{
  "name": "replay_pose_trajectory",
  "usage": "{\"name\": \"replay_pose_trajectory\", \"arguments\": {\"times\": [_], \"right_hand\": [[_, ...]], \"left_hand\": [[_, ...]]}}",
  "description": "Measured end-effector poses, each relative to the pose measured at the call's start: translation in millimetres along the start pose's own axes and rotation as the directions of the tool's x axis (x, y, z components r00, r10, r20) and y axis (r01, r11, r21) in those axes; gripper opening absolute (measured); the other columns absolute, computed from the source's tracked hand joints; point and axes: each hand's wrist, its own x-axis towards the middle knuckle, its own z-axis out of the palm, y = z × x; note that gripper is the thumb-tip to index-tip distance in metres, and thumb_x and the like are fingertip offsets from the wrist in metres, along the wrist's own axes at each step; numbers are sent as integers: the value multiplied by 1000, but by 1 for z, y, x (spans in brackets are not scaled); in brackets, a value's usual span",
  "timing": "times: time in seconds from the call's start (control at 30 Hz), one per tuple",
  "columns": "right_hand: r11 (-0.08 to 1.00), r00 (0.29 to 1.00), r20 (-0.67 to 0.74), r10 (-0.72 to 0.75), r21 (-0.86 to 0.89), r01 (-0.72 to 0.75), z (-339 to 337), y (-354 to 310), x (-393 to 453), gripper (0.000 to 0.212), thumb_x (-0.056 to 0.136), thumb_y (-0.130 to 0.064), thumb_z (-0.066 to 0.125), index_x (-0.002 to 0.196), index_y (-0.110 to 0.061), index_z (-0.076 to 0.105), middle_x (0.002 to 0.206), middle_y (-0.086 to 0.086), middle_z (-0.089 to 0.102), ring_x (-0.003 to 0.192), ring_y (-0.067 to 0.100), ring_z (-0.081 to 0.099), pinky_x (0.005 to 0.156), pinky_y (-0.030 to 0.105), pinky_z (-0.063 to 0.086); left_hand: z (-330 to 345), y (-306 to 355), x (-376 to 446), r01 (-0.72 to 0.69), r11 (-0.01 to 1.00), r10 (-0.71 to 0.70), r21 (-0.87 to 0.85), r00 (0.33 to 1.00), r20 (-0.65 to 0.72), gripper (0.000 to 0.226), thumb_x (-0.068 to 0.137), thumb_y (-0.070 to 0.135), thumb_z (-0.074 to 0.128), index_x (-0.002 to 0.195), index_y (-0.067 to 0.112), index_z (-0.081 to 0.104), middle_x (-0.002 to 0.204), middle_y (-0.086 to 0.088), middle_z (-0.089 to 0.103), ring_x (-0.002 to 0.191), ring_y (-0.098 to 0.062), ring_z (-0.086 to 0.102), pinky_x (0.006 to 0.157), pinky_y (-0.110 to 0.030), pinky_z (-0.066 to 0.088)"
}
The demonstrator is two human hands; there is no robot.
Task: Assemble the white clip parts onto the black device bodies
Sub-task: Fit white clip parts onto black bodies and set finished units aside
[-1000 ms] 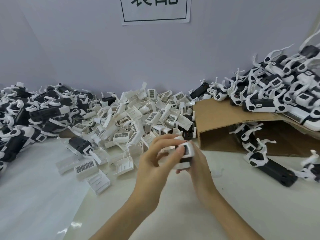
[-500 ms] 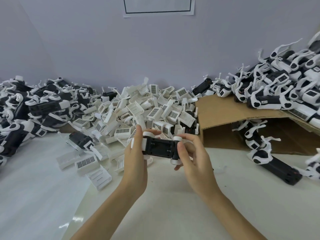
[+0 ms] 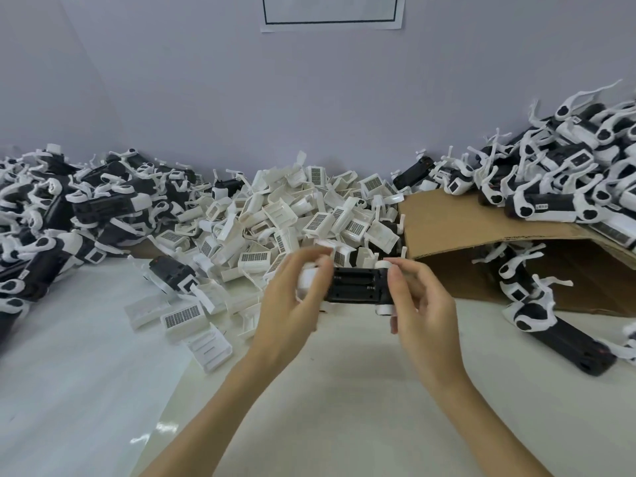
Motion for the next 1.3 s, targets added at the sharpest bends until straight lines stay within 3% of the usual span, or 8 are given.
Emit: {"name": "replay_pose_trajectory", "arguments": {"times": [0.13, 0.23, 0.37, 0.57, 0.8, 0.9, 1.07, 1.3], "right_hand": [[997, 998, 3, 67, 36, -67, -4, 7, 3, 16, 105, -42, 58, 105, -34, 72, 87, 0, 74, 75, 30, 70, 53, 22, 44], [996, 993, 97, 68, -57, -63, -3, 11, 1, 28, 95, -58, 63, 114, -38, 64, 89, -1, 72, 77, 23, 69, 63, 30, 51], [987, 977, 211, 41, -160, -7, -1, 22, -3, 39, 96, -33, 74, 128, -39, 54, 98, -17, 68, 91, 8, 71, 72, 19, 54], [984, 973, 190, -134, -93, 153, -6, 18, 1, 69, 94, -20, 77, 151, -37, 41, 124, -14, 67, 124, 14, 63, 103, 19, 46], [873, 920, 182, -347, -296, 388, -1, 13, -5, 72, 92, -23, 77, 154, -24, 42, 132, -6, 59, 124, 11, 58, 102, 18, 46], [825, 895, 163, -414, -349, 445, 1, 9, -1, 78, 89, -29, 78, 156, -16, 40, 151, 0, 41, 145, 13, 41, 115, 27, 40], [960, 946, 244, 213, 128, -249, -2, -2, 5, 79, 77, -65, 80, 144, -36, 52, 141, -11, 64, 126, 5, 64, 99, 24, 56], [926, 952, 171, 254, 242, -290, -4, 4, 8, 68, 75, -56, 79, 133, -24, 62, 107, -4, 80, 107, 16, 76, 108, 47, 51]], "left_hand": [[-2, -4, -1, 46, 999, -48, 23, 990, 131, 23, 99, 36, 74, 118, 29, 64, 99, 12, 68, 63, -4, 64, 47, -18, 50], [4, -7, -1, 65, 997, -70, 53, 991, 117, 24, 99, 20, 74, 117, 29, 61, 101, -3, 68, 72, -22, 68, 49, -39, 58], [8, -14, -3, -26, 987, 11, 157, 995, 99, 26, 99, 12, 70, 117, 29, 62, 114, 7, 65, 94, -17, 66, 78, -50, 60], [11, -12, -6, 102, 995, -102, -25, 995, -8, 48, 96, 61, 58, 140, 49, 45, 146, 23, 44, 132, 5, 48, 108, -40, 48], [10, -12, 1, 365, 876, -356, -315, 930, 89, 53, 102, 59, 53, 124, 12, 65, 108, -16, 72, 80, -28, 70, 61, -39, 59], [6, -12, 2, 353, 857, -322, -376, 935, 146, 45, 106, 52, 59, 127, 14, 65, 109, -19, 72, 78, -29, 65, 64, -35, 51], [0, -16, 3, 163, 970, -149, -179, 985, 89, 51, 94, 57, 67, 141, 48, 50, 123, -3, 67, 77, -9, 64, 77, -16, 52], [-1, -14, 5, 243, 939, -213, -242, 966, 144, 55, 89, 63, 66, 141, 49, 53, 104, -4, 78, 102, -31, 73, 116, -59, 42]]}}
